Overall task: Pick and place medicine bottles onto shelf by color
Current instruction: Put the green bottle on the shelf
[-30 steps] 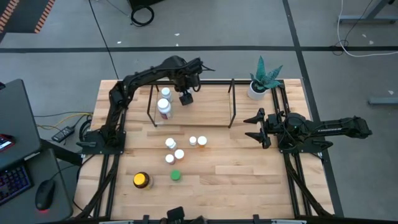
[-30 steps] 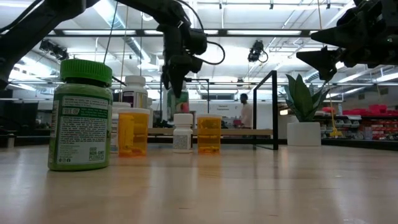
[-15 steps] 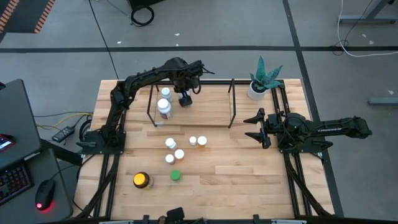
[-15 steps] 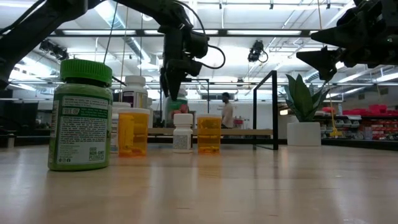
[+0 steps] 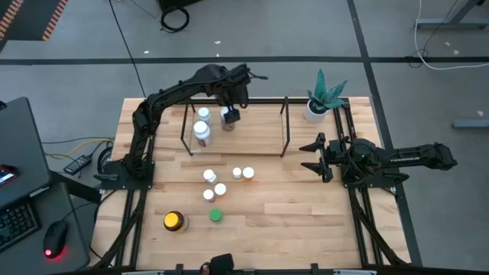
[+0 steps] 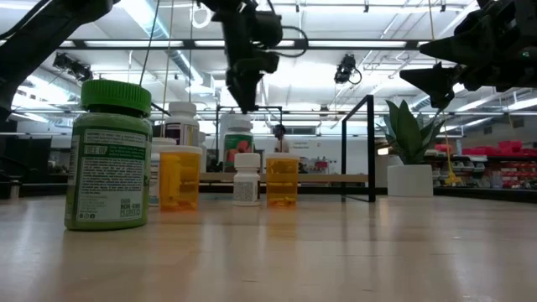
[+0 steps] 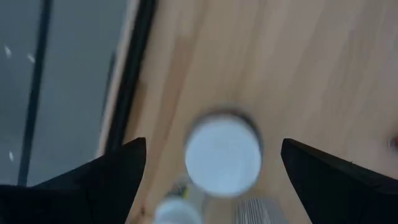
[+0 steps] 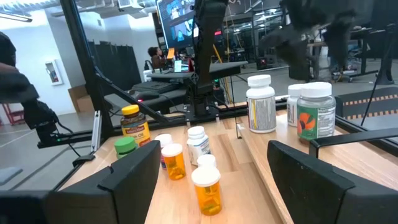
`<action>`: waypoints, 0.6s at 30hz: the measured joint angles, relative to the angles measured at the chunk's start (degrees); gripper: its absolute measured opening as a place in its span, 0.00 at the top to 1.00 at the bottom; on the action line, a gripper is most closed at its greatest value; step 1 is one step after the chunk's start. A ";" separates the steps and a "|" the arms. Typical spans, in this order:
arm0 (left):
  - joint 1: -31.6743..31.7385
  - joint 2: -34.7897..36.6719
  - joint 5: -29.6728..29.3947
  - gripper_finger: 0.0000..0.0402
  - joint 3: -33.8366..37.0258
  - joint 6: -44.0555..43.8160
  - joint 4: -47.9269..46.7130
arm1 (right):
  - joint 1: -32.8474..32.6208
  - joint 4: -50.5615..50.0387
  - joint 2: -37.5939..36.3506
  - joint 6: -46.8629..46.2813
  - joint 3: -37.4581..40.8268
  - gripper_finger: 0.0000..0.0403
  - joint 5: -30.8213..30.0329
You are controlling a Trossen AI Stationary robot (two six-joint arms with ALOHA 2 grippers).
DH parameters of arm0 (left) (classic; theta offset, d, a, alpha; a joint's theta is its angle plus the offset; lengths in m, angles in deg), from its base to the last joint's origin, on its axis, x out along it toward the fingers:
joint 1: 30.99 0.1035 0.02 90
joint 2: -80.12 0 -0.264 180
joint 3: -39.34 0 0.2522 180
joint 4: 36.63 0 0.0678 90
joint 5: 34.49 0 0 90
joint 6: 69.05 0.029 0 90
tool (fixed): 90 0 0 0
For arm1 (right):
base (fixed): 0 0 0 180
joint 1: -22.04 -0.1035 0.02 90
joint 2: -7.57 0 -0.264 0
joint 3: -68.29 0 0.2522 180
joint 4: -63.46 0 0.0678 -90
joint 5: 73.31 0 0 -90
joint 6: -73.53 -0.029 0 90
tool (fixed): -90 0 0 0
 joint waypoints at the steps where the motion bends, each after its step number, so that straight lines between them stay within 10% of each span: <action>1: -0.16 0.00 -0.13 0.05 -0.13 0.02 1.36 | 0.00 0.00 0.00 -0.02 -0.02 0.25 -0.02; 18: -1.29 -7.45 -11.39 0.05 -0.09 1.10 6.98 | 0.00 0.39 0.00 0.00 -0.01 0.25 -0.24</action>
